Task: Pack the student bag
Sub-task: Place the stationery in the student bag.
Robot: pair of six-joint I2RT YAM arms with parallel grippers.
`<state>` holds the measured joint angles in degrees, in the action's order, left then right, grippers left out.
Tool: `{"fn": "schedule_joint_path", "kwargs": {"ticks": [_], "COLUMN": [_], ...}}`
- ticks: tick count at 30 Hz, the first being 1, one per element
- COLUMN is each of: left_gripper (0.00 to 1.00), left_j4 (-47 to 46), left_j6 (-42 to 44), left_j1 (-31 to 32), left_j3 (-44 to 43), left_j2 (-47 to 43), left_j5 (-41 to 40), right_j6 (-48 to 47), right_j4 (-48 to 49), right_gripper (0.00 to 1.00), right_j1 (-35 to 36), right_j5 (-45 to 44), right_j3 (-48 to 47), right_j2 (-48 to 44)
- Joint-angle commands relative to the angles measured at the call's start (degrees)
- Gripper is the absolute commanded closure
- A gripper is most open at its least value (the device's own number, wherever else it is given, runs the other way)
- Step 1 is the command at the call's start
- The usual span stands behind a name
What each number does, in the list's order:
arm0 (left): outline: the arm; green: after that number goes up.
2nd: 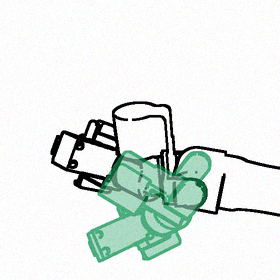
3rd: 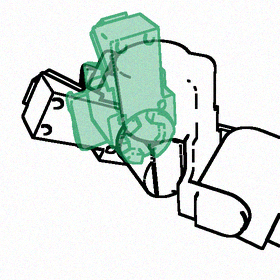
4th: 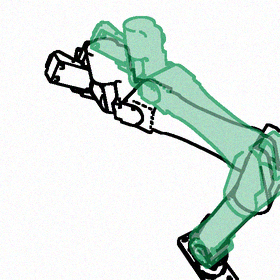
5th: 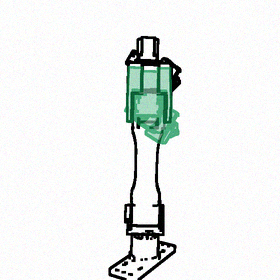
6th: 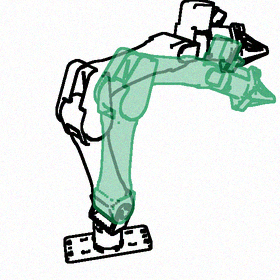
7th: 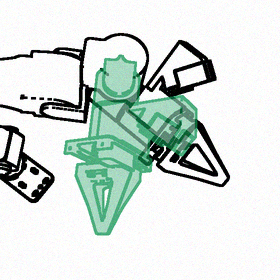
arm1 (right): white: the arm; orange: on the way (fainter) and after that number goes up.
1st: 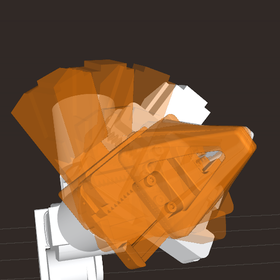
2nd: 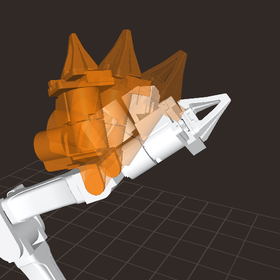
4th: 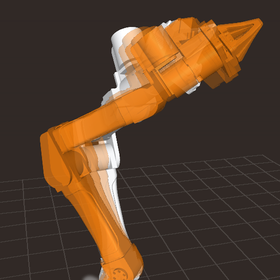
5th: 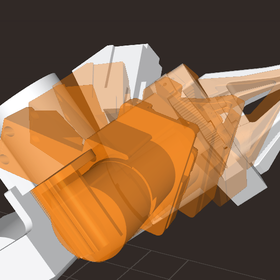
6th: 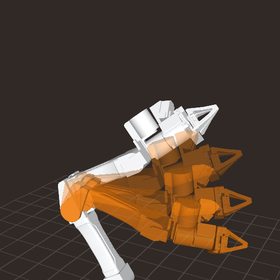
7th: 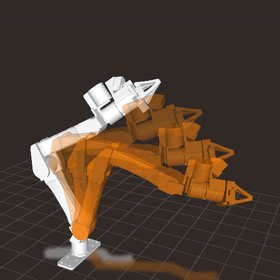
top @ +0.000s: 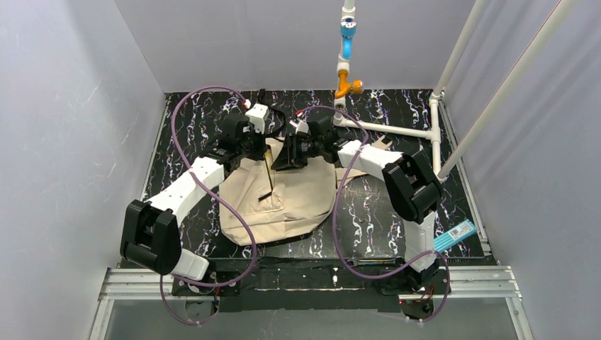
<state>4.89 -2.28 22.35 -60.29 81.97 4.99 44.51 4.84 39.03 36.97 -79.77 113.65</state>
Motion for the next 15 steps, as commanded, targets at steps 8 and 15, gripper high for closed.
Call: {"fn": "schedule_joint_path", "kwargs": {"ticks": [8, 15], "left_gripper": [0.87, 0.27], "left_j4": [9.90, 11.55], "left_j6": [-6.98, -9.82], "left_j1": [-0.20, -0.05], "left_j3": [-10.87, -10.19], "left_j2": [5.88, 3.28], "left_j5": [0.41, 3.41], "right_j6": [-14.89, -1.60], "right_j4": [-45.76, -51.97], "right_gripper": [0.43, 0.02], "right_j1": [2.04, -16.56], "right_j5": [-52.08, -61.15], "right_j3": [0.69, 27.61], "right_j2": [-19.51, -49.78]}}
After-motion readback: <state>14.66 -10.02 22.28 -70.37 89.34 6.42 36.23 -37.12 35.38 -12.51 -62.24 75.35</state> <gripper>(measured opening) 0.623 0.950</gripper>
